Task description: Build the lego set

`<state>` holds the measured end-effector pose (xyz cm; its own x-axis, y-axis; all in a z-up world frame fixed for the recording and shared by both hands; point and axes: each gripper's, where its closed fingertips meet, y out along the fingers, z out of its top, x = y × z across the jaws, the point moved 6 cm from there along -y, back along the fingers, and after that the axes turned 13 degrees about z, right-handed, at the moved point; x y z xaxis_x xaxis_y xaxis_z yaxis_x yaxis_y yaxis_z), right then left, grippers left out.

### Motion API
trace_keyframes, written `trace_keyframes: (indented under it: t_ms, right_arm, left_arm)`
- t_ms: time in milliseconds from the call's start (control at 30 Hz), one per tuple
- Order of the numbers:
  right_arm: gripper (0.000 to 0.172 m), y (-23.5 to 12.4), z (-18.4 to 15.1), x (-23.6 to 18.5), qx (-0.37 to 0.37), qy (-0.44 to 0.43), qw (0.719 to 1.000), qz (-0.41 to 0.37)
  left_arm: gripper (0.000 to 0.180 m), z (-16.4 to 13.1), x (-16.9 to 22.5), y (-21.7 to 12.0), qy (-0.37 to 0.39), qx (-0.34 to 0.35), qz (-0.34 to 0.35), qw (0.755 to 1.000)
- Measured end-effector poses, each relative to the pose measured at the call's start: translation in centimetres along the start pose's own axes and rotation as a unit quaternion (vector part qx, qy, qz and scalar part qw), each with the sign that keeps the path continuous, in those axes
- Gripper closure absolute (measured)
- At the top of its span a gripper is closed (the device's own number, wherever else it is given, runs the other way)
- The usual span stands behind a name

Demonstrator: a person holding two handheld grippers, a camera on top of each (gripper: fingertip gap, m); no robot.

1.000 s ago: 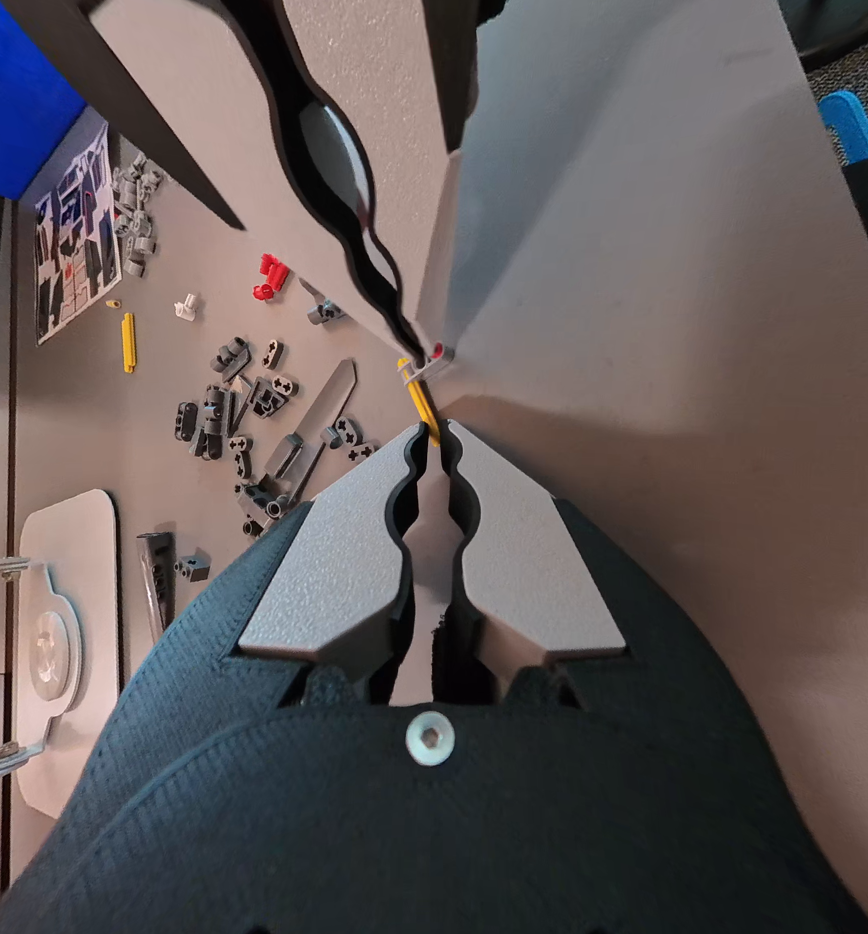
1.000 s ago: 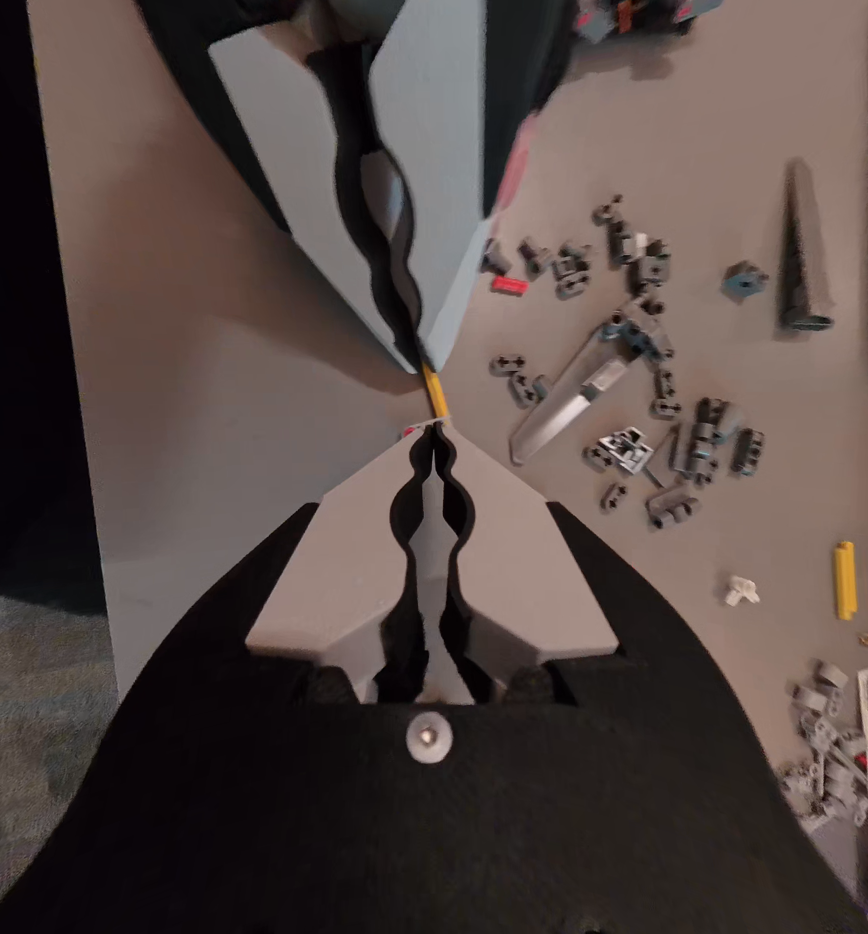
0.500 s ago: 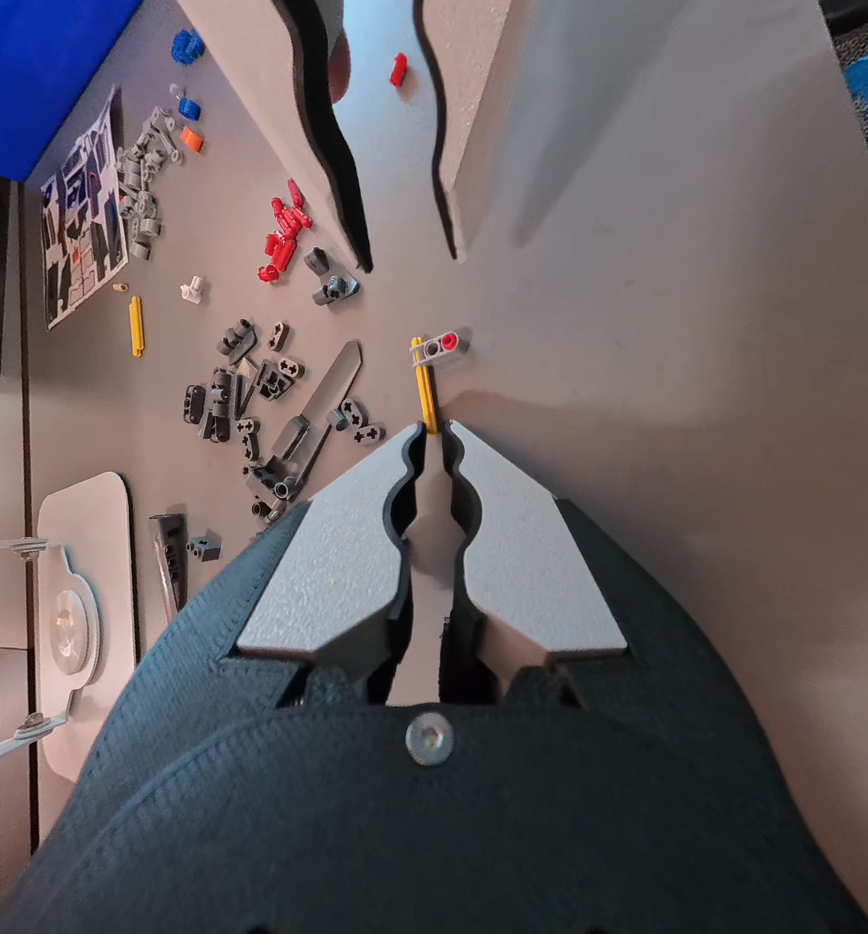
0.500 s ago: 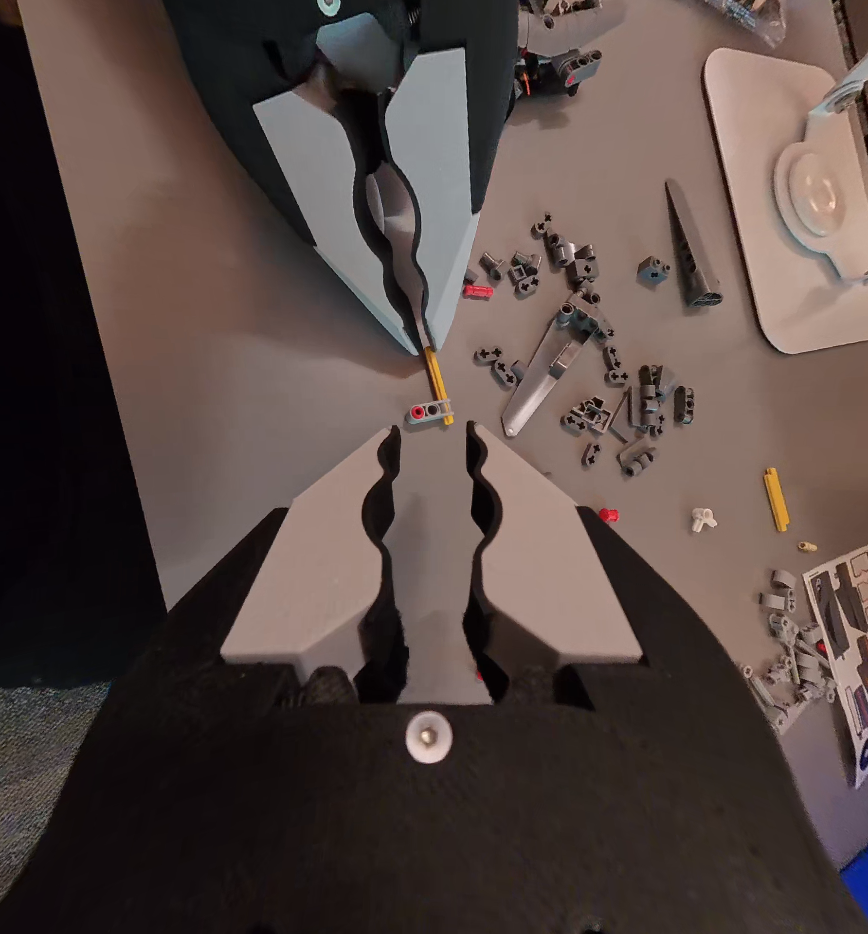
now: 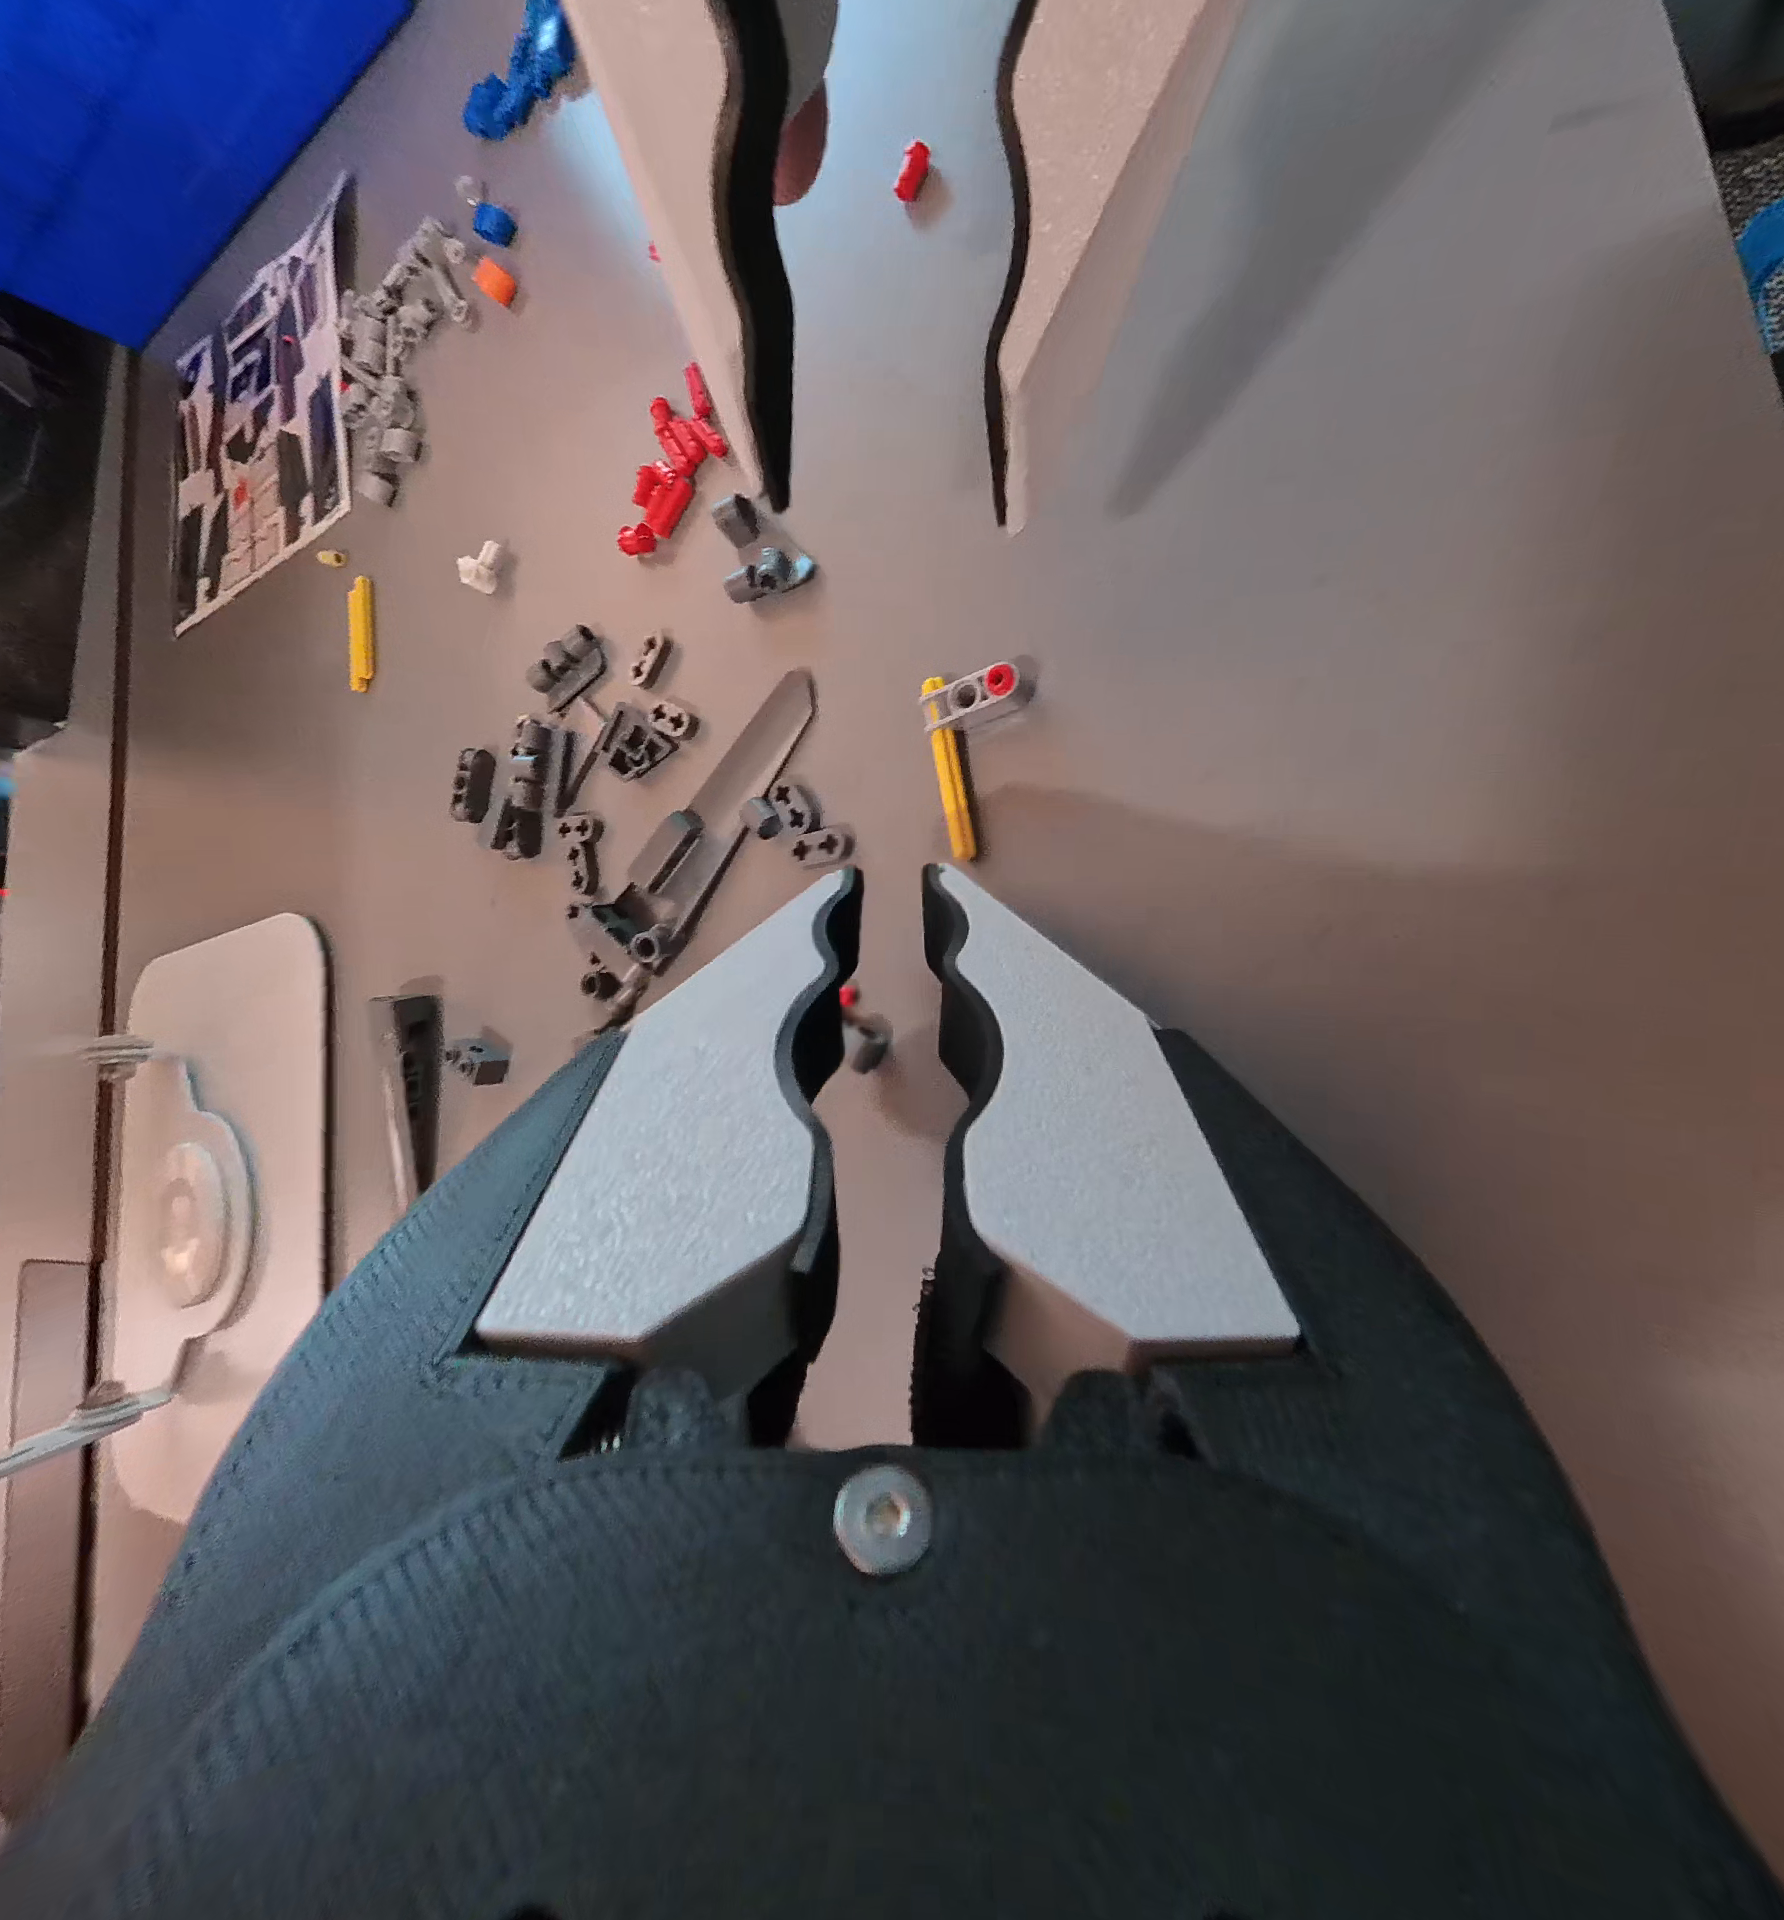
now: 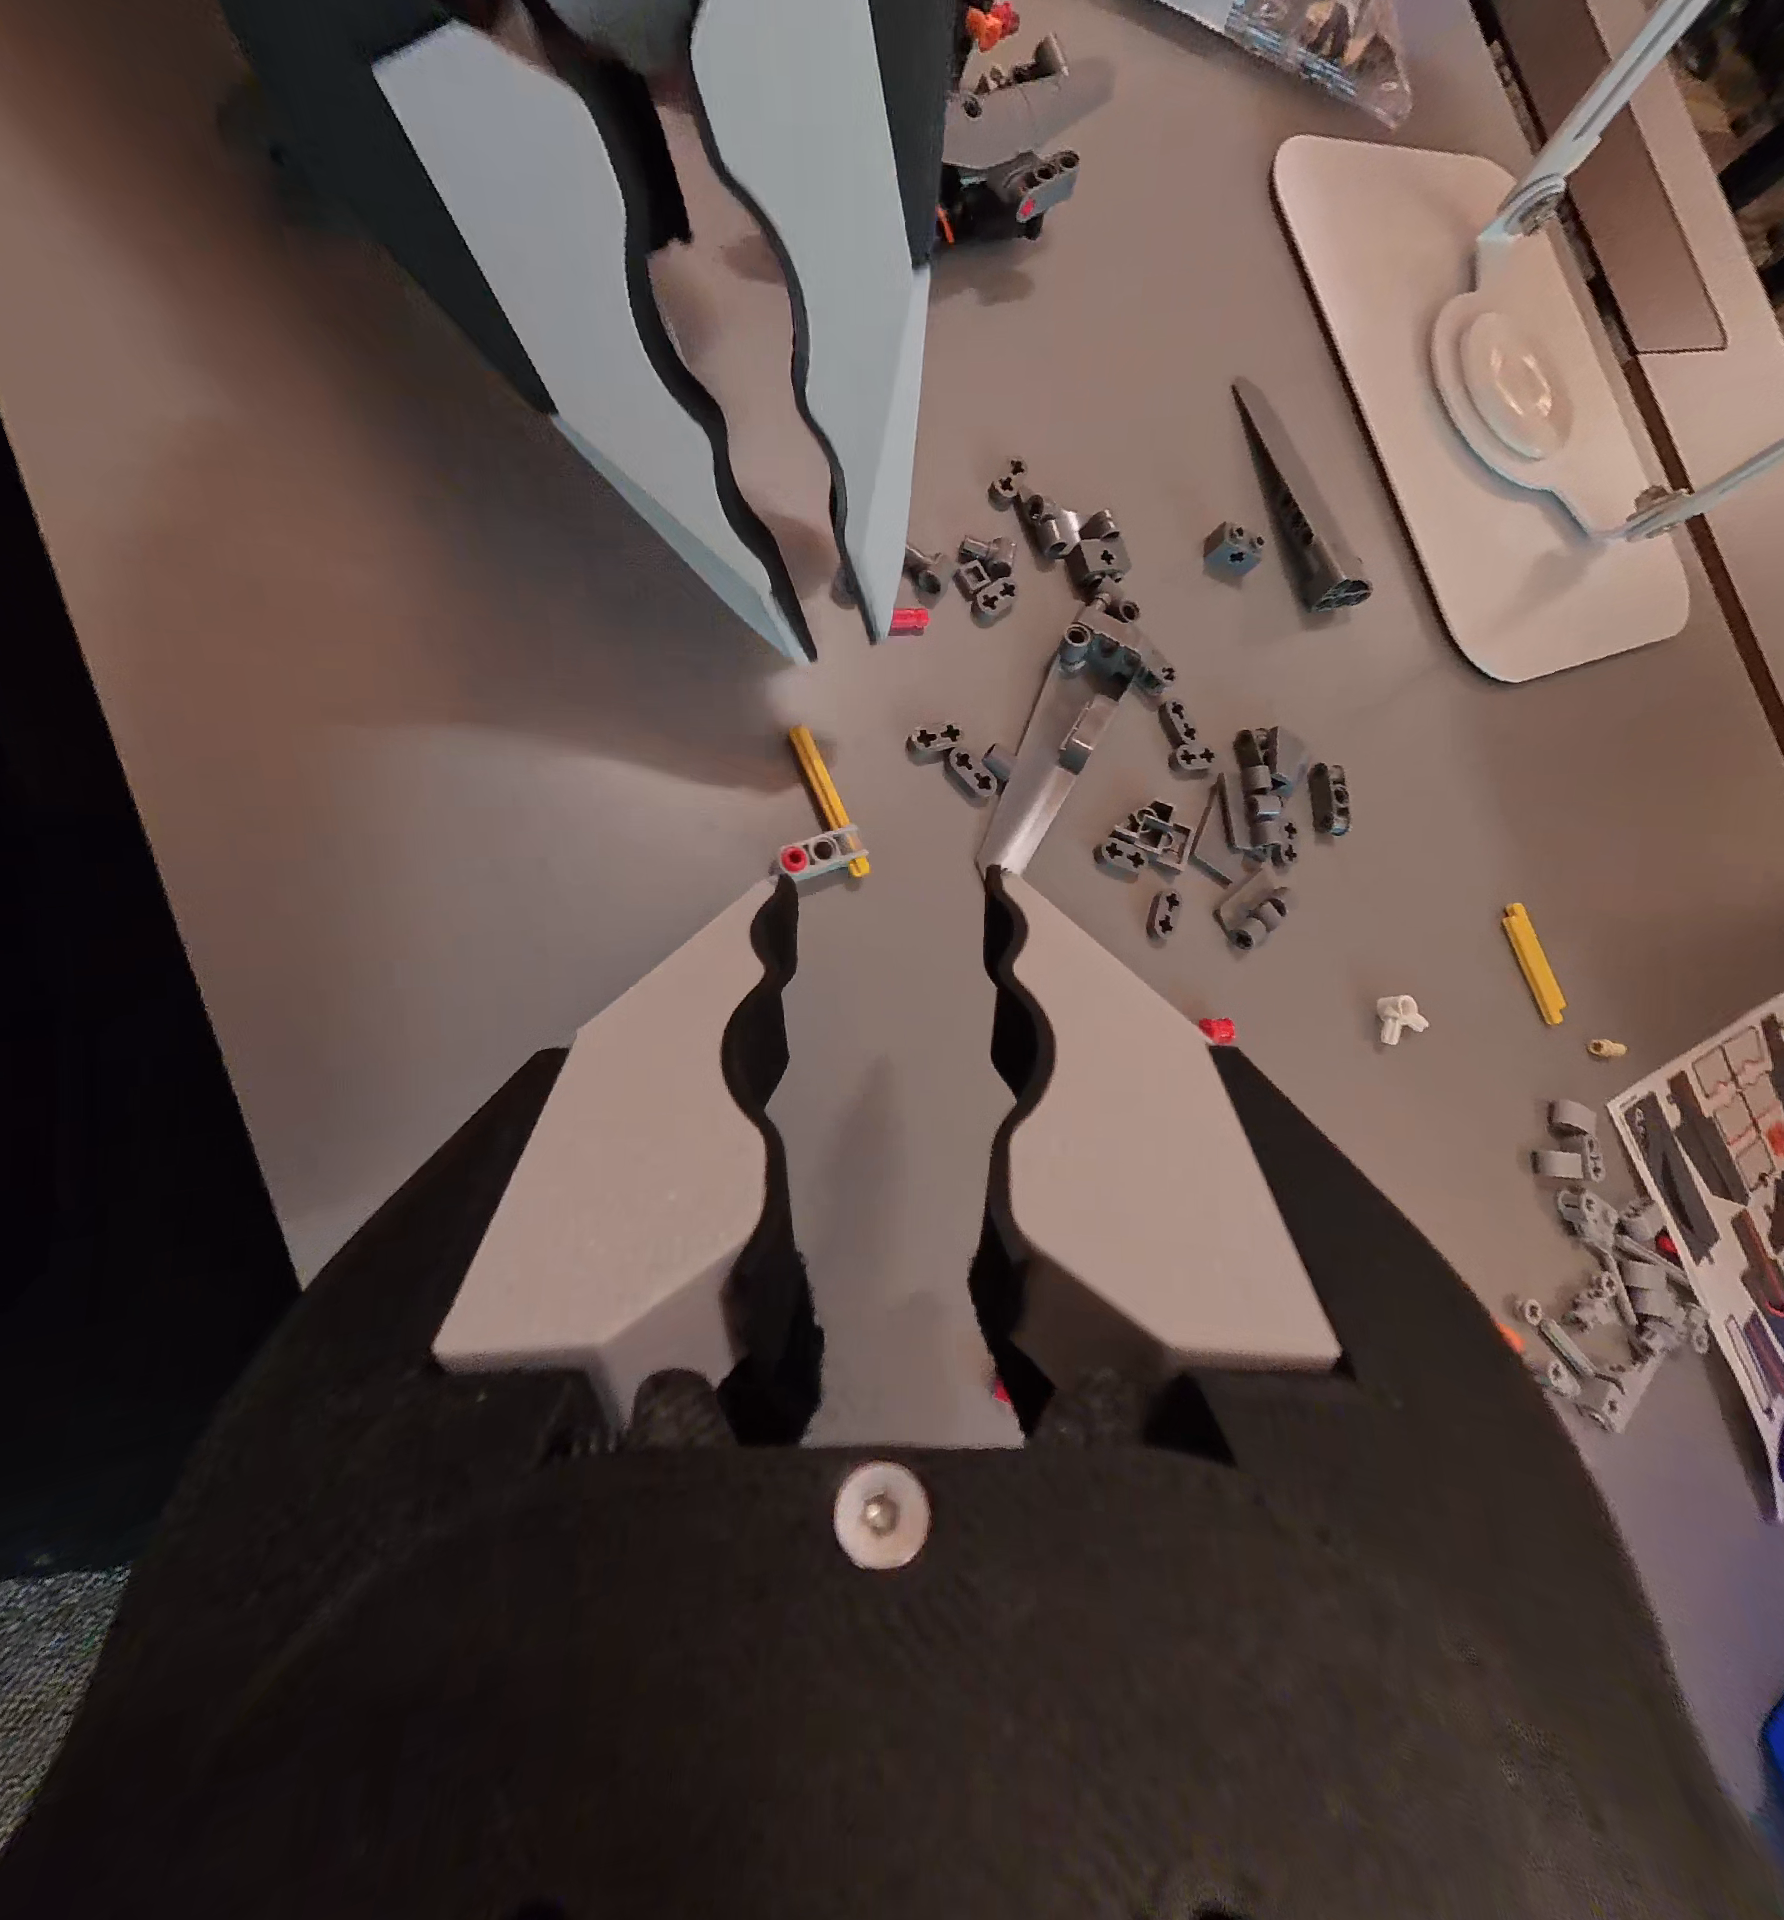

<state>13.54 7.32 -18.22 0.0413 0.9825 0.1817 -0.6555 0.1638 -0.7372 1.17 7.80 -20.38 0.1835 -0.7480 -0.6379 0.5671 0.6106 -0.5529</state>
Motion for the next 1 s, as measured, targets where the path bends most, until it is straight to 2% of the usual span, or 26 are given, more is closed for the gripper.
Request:
trace_keyframes:
  t_ms: [300, 433, 600, 1000]
  right_arm:
    - [0.135, -0.6, -0.2, 0.4, 0.005, -0.002, 1.0, -0.022]
    - [0.131, -0.5, 0.3, 0.7, 0.011, -0.006, 1.0, -0.025]
    - [0.126, 0.1, 0.6, 0.9, 0.004, -0.012, 1.0, -0.026]
    - [0.126, 0.1, 1.5, 1.0, 0.033, -0.013, 0.999, -0.03]
  left_arm:
    - [0.165, -1.5, -4.1, -3.2, 0.008, 0.012, 0.093, 0.996]
    - [0.167, -2.4, -4.3, -3.5, -0.002, 0.038, 0.119, 0.992]
    - [0.166, -3.0, -4.5, -3.6, 0.027, 0.034, 0.159, 0.986]
    - [0.166, -3.5, -5.8, -4.1, -0.002, 0.04, 0.186, 0.982]
